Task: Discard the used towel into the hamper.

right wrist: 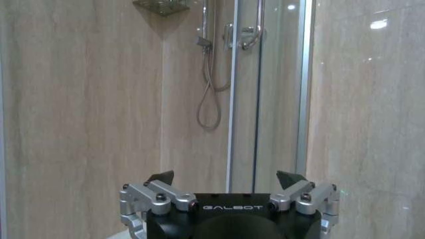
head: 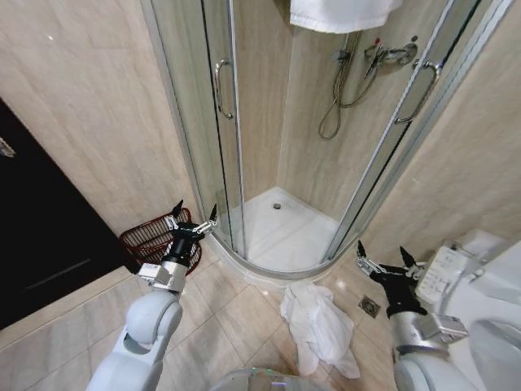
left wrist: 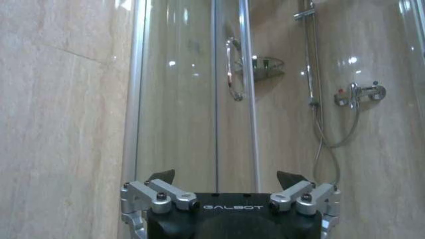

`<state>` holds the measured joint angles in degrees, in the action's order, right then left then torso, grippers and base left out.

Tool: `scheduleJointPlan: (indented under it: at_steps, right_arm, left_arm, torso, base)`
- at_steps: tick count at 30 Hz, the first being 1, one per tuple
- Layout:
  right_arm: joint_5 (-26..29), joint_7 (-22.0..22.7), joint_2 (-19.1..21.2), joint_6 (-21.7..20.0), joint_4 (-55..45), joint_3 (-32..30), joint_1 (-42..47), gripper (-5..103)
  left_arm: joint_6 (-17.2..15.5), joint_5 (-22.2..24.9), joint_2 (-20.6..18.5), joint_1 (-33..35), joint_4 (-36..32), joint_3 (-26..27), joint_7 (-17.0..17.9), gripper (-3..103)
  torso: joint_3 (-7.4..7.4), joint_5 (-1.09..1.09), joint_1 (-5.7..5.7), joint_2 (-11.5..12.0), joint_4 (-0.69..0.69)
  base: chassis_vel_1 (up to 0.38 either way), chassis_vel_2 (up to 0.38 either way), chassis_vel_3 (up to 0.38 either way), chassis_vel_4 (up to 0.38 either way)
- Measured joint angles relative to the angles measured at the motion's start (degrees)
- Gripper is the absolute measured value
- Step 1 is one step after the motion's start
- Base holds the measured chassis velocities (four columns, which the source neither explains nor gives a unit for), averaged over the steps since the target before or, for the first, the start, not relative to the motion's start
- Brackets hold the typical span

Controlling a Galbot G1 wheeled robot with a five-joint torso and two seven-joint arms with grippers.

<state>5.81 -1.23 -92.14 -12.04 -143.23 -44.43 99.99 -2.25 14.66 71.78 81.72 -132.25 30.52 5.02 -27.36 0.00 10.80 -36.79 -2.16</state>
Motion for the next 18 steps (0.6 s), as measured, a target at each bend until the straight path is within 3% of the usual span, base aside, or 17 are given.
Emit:
scheduleJointPlan:
  at_steps: [18]
  right_arm:
    - [0.0, -0.3, 0.0, -0.9, 0.0, 0.1, -1.0, 100]
  left_arm:
    - [0.4, 0.6, 0.5, 0.2, 0.8, 0.8, -0.3, 100]
  torso:
    - [-2.51, 0.00, 1.83, -4.4, 0.00]
  base:
    - [0.000, 0.000, 0.000, 0.000]
